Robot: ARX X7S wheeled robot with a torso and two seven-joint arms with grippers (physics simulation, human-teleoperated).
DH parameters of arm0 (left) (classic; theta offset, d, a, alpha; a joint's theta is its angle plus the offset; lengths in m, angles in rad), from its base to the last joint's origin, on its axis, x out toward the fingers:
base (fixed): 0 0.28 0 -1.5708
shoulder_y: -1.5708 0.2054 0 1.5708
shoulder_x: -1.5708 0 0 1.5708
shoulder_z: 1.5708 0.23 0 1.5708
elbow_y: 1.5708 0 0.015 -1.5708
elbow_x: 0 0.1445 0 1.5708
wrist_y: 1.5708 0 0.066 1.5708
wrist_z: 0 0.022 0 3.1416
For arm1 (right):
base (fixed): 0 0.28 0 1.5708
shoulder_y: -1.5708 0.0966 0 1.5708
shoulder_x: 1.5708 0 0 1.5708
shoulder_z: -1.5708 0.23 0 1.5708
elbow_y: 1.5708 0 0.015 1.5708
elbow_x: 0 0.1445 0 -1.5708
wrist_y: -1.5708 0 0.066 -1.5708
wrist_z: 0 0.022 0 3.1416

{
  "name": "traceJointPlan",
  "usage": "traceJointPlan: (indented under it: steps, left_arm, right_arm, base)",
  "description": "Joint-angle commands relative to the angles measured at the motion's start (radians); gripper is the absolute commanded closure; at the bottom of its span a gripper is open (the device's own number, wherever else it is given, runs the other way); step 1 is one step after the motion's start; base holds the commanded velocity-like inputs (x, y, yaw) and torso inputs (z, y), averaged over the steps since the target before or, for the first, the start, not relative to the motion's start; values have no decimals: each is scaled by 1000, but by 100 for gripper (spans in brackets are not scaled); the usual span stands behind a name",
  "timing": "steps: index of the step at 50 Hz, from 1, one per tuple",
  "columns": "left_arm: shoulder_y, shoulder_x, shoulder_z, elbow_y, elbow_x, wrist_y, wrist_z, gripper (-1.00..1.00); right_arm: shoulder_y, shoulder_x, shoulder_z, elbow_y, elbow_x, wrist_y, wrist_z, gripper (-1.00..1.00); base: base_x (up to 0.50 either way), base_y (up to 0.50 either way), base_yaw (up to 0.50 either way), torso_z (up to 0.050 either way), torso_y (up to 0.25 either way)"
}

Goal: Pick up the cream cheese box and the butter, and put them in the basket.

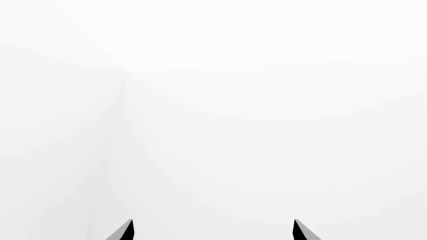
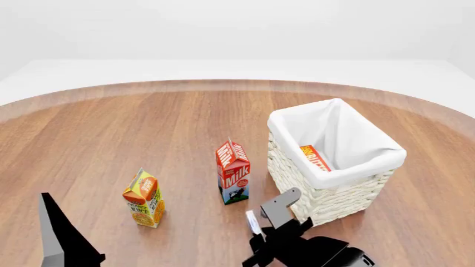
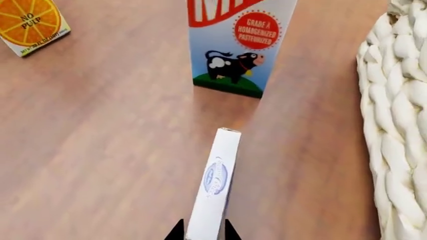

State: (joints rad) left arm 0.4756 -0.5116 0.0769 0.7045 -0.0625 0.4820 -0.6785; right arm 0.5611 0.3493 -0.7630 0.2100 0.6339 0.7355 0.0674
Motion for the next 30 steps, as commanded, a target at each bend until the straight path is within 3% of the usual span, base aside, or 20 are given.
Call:
traceJointPlan:
  steps: [1,30]
  left_arm:
    - [2,-1,0,6,1,-3,-1,-100]
    - [-3,-1,5,-11,1,9,0,-100]
  right_arm:
    - [-11,26,19,-87,17,18,27,100]
    - [-61,95,78,-310,64,15,106,100]
  base:
    - [0,0,0,0,0]
    - [0,0,0,0,0]
